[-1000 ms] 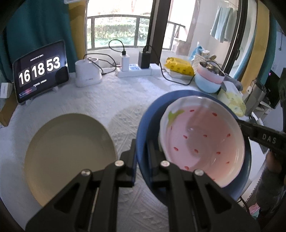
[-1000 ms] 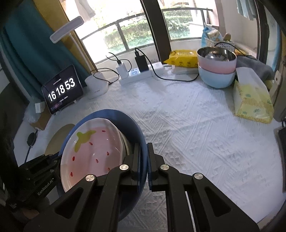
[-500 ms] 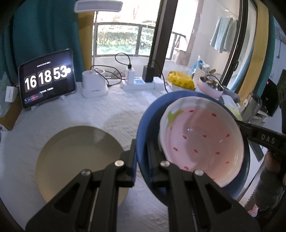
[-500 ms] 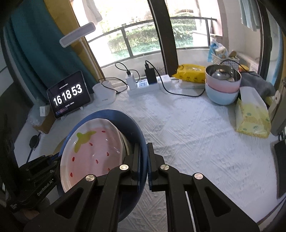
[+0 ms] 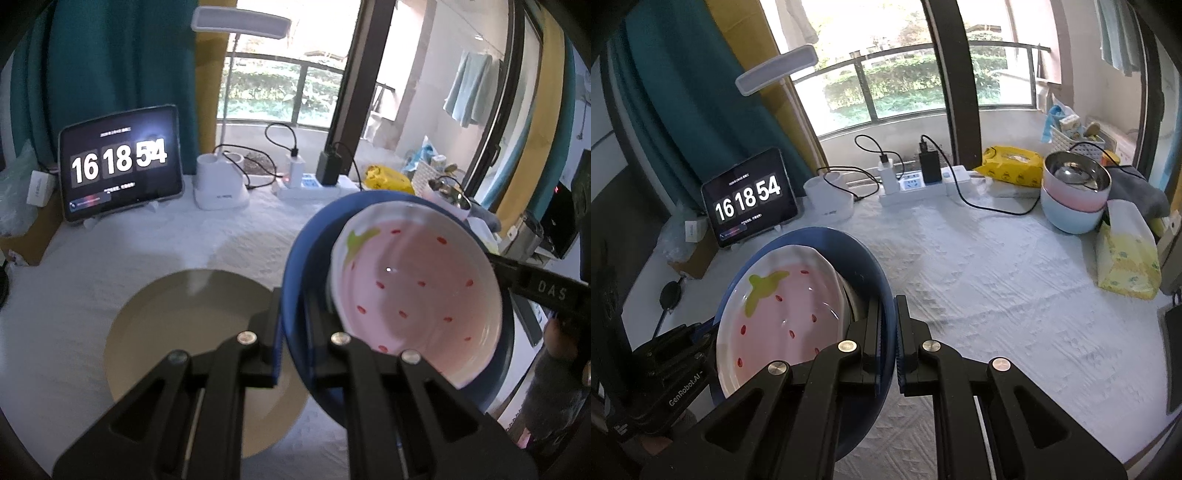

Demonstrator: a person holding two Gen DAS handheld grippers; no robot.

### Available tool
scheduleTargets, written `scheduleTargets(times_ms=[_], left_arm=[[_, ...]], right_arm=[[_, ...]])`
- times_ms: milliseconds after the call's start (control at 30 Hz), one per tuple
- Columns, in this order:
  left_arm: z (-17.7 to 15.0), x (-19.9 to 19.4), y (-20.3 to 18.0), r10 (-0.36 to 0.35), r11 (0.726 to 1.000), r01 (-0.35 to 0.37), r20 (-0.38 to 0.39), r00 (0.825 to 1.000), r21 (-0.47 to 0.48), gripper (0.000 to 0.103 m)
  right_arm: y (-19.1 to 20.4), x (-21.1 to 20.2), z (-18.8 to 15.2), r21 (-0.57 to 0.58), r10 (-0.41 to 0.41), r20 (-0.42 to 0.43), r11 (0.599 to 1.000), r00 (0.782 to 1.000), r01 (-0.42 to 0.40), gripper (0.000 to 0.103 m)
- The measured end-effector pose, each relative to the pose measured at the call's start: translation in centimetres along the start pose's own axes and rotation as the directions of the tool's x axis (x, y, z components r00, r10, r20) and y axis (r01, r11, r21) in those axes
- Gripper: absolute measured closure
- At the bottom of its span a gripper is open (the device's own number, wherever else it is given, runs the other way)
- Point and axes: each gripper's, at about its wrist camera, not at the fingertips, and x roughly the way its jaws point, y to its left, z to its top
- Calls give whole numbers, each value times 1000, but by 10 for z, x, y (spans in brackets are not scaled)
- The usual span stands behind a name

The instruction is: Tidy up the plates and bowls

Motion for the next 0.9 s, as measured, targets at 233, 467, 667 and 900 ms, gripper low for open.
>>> scheduleTargets(times_ms=[233,467,667,900], left_arm=[[2,-5,24,15,1000,-14,9,1000,-28,96],[0,-7,52,36,997,-35,8,999,-64,96],[-3,-9,79,60,993,-59,2,998,-102,96],[-10,-3,111,94,985,-98,-36,995,-145,96]], right_arm=[[22,12,6,-26,15,-12,1000,1000,-15,94],[47,29,10,-56,32,-35,998,999,-34,94],[71,47,12,-84,51,-62,995,997,-56,94],[94,78,10,-96,74,-120,992,990,-86,94]])
